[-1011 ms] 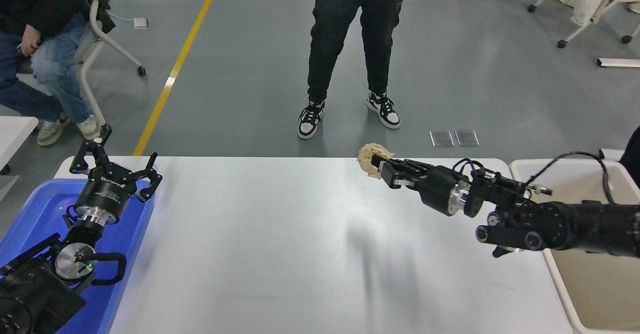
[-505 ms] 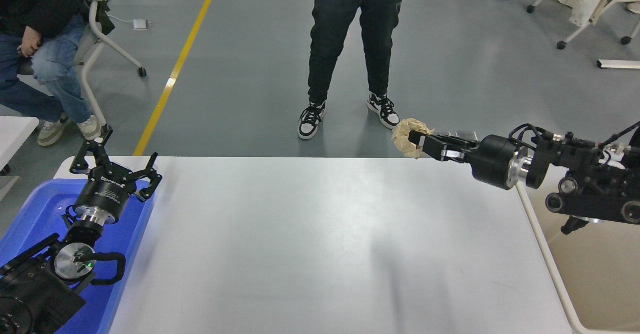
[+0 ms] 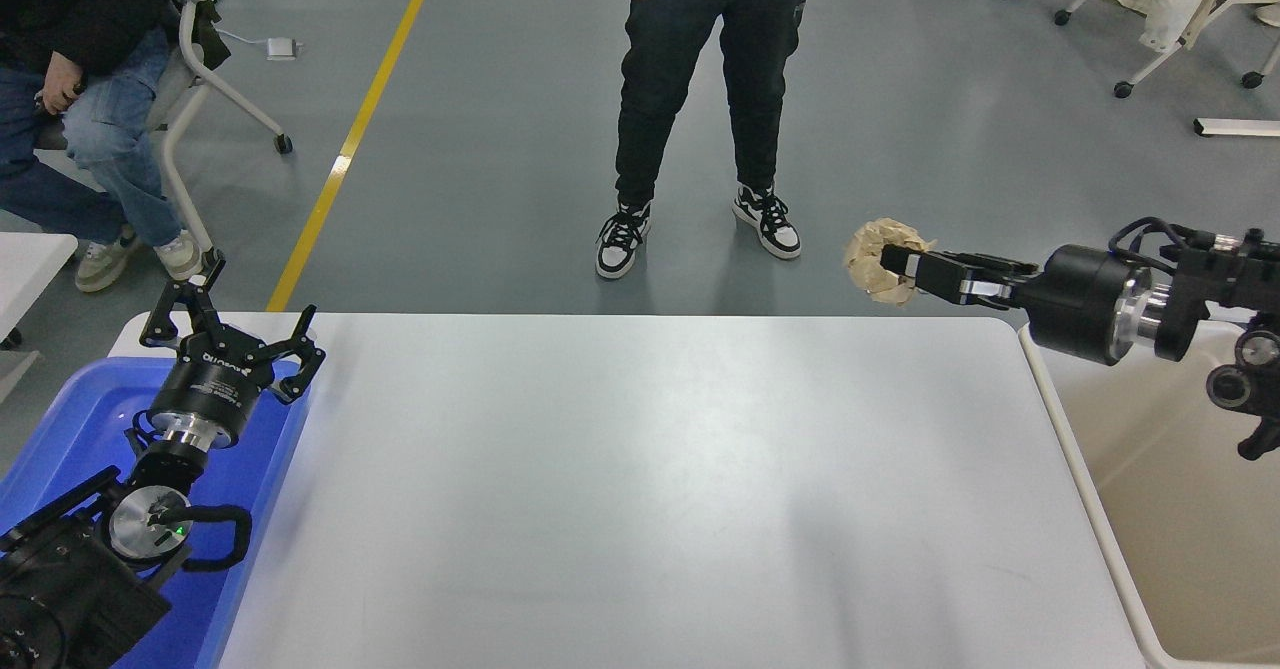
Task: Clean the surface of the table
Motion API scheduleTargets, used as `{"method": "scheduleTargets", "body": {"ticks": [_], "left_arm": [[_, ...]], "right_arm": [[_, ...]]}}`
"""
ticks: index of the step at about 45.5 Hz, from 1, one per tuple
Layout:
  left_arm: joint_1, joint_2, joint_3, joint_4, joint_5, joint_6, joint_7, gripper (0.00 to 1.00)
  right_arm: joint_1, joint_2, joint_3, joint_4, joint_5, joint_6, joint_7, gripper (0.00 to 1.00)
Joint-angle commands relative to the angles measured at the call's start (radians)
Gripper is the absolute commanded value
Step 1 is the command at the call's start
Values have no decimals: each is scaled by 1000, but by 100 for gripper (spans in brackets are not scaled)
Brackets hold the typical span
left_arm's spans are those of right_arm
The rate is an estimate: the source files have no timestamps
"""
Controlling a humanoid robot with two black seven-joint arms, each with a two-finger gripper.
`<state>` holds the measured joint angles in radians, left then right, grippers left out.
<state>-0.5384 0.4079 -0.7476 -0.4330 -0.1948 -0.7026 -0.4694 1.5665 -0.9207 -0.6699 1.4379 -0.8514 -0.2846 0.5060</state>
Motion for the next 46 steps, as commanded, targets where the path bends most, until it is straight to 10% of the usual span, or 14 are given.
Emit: {"method": "scheduleTargets", "body": {"ticks": [1, 22, 46], "left_arm": [[0, 0, -1, 0, 0, 0, 0, 100], [0, 0, 1, 0, 0, 0, 0, 100], [0, 0, 1, 0, 0, 0, 0, 100]], "right_arm": [[-95, -127, 6, -67, -20, 22, 6, 0], [-466, -219, 137, -327, 187, 21, 89, 0], [-904, 220, 414, -996, 431, 177, 85, 0]]}}
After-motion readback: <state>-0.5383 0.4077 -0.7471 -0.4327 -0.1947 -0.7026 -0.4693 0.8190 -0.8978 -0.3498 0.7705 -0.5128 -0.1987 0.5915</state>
